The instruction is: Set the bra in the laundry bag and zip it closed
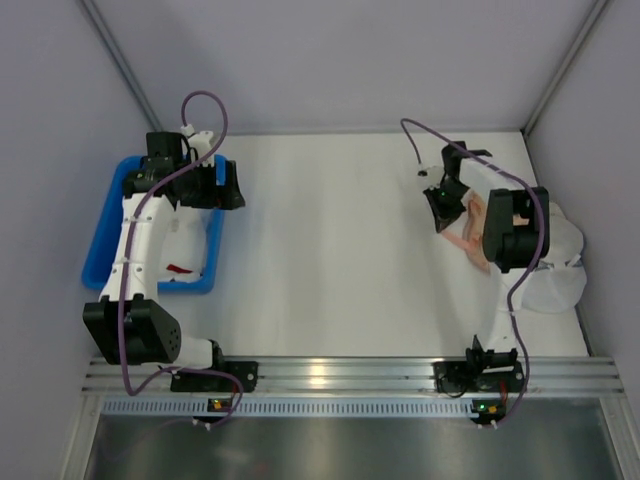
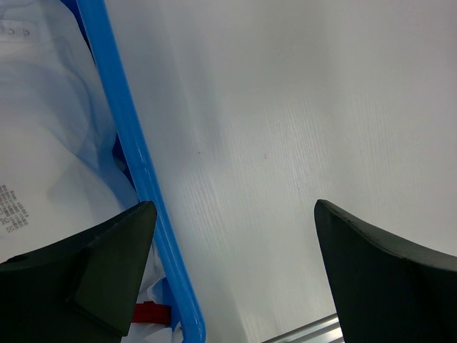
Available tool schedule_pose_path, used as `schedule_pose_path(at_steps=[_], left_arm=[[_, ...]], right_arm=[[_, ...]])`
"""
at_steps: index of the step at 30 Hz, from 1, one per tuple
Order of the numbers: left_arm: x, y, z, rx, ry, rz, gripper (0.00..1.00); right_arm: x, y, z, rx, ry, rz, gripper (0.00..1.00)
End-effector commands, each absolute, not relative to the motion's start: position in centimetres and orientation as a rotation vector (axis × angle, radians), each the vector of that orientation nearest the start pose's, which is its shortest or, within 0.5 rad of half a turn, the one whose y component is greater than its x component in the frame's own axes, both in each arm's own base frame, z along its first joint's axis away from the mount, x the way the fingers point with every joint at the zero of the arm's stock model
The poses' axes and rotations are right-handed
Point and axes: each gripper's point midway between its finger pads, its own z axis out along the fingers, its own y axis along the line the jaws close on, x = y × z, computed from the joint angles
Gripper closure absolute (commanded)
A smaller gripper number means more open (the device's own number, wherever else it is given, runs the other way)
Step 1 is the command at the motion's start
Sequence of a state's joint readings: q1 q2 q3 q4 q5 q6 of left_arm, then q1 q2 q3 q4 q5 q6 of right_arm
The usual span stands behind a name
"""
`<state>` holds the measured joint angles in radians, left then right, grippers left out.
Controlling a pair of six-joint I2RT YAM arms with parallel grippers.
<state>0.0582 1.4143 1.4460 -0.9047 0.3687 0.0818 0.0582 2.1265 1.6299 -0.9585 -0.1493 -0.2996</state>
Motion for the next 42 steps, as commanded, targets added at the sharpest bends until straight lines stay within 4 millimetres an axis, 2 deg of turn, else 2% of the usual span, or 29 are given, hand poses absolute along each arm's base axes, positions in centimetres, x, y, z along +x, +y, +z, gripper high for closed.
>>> schedule_pose_path(at_steps=[1, 2, 3, 6, 7, 8, 9, 11, 12, 15, 16, 17, 21, 23, 26, 28, 29, 30, 31, 32, 33, 34, 35, 36, 37, 39, 40, 41, 42], left_arm=[[34.2, -3.8, 23.7, 0.205, 2.382, -0.356, 0.02], [34.1, -3.9, 23.6, 0.205, 2.383, -0.362, 0.02], [34.1, -3.9, 23.6, 0.199, 2.384, -0.368, 0.02], [33.9, -4.2, 23.3, 0.183, 2.395, -0.392, 0.02], [33.9, -4.2, 23.3, 0.171, 2.397, -0.397, 0.02], [33.8, -4.3, 23.3, 0.166, 2.397, -0.401, 0.02], [33.7, -4.3, 23.3, 0.164, 2.395, -0.406, 0.02], [33.5, -4.4, 23.3, 0.157, 2.394, -0.411, 0.02], [33.4, -4.4, 23.3, 0.157, 2.394, -0.411, 0.02], [33.4, -4.3, 23.2, 0.154, 2.395, -0.408, 0.02], [33.3, -4.4, 23.2, 0.154, 2.398, -0.413, 0.02], [33.2, -4.4, 23.2, 0.154, 2.395, -0.415, 0.02], [33.1, -4.8, 24.2, 0.18, 2.36, -0.44, 0.02], [33.2, -5.2, 25.2, 0.189, 2.323, -0.455, 0.02], [33.6, -5.7, 26.1, 0.221, 2.275, -0.491, 0.02], [33.6, -6.2, 26.2, 0.251, 2.256, -0.52, 0.02], [33.5, -6.8, 26.2, 0.272, 2.249, -0.559, 0.02], [33.5, -6.9, 26.1, 0.29, 2.243, -0.569, 0.02], [33.5, -7.1, 26.0, 0.299, 2.24, -0.578, 0.02], [33.5, -7.2, 25.9, 0.308, 2.234, -0.588, 0.02], [33.5, -7.3, 25.8, 0.314, 2.232, -0.596, 0.02], [33.5, -7.4, 25.5, 0.32, 2.232, -0.599, 0.02], [33.6, -7.4, 25.5, 0.325, 2.23, -0.601, 0.03], [33.6, -7.5, 25.2, 0.326, 2.233, -0.61, 0.04], [33.7, -7.6, 25.0, 0.34, 2.234, -0.611, 0.05], [34.0, -7.6, 24.5, 0.344, 2.241, -0.616, 0.09], [34.1, -7.6, 24.3, 0.347, 2.242, -0.621, 0.12], [34.7, -7.7, 24.5, 0.344, 2.223, -0.621, 0.15], [35.1, -7.9, 24.7, 0.338, 2.205, -0.624, 0.17]], right_arm=[[37.8, 12.6, 2.2, -0.867, 2.827, 0.408, 0.96], [37.8, 13.9, 2.6, -0.914, 2.801, 0.413, 0.98], [37.1, 16.4, 2.9, -0.997, 2.769, 0.44, 1.0], [36.4, 20.5, 4.2, -1.109, 2.698, 0.51, 1.0], [35.5, 22.8, 4.6, -1.168, 2.67, 0.535, 1.0], [35.6, 24.3, 5.4, -1.19, 2.629, 0.556, 1.0], [34.5, 26.6, 6.0, -1.229, 2.598, 0.619, 1.0], [34.4, 29.3, 7.9, -1.241, 2.526, 0.686, 1.0], [33.5, 31.5, 9.0, -1.24, 2.496, 0.776, 1.0], [33.7, 35.2, 12.8, -1.161, 2.402, 0.973, 1.0], [33.8, 35.8, 13.7, -1.147, 2.381, 1.015, 1.0], [34.4, 36.7, 15.5, -1.134, 2.332, 1.051, 1.0], [34.9, 38.3, 20.9, -1.096, 2.201, 1.131, 1.0], [34.6, 37.7, 22.7, -1.107, 2.153, 1.101, 1.0], [34.1, 35.6, 24.0, -1.09, 2.118, 1.074, 1.0], [35.0, 33.5, 24.5, -1.013, 2.116, 1.033, 1.0], [34.5, 32.3, 25.1, -0.986, 2.094, 1.021, 1.0], [35.2, 30.5, 25.4, -0.92, 2.103, 1.011, 1.0], [34.8, 29.2, 24.2, -0.877, 2.144, 1.016, 1.0], [34.5, 27.8, 26.0, -0.845, 2.098, 1.008, 1.0], [35.7, 25.6, 26.7, -0.723, 2.096, 1.014, 1.0], [35.3, 24.2, 25.1, -0.67, 2.136, 1.019, 1.0], [35.1, 22.6, 26.2, -0.633, 2.106, 0.996, 1.0], [35.7, 20.1, 25.8, -0.575, 2.12, 0.943, 1.0], [35.6, 19.0, 25.1, -0.561, 2.137, 0.912, 1.0], [35.3, 16.1, 22.7, -0.55, 2.197, 0.802, 1.0], [34.6, 15.3, 20.9, -0.538, 2.255, 0.787, 1.0], [34.3, 14.5, 19.9, -0.533, 2.282, 0.767, 1.0], [34.6, 12.9, 18.6, -0.518, 2.315, 0.691, 1.0]])
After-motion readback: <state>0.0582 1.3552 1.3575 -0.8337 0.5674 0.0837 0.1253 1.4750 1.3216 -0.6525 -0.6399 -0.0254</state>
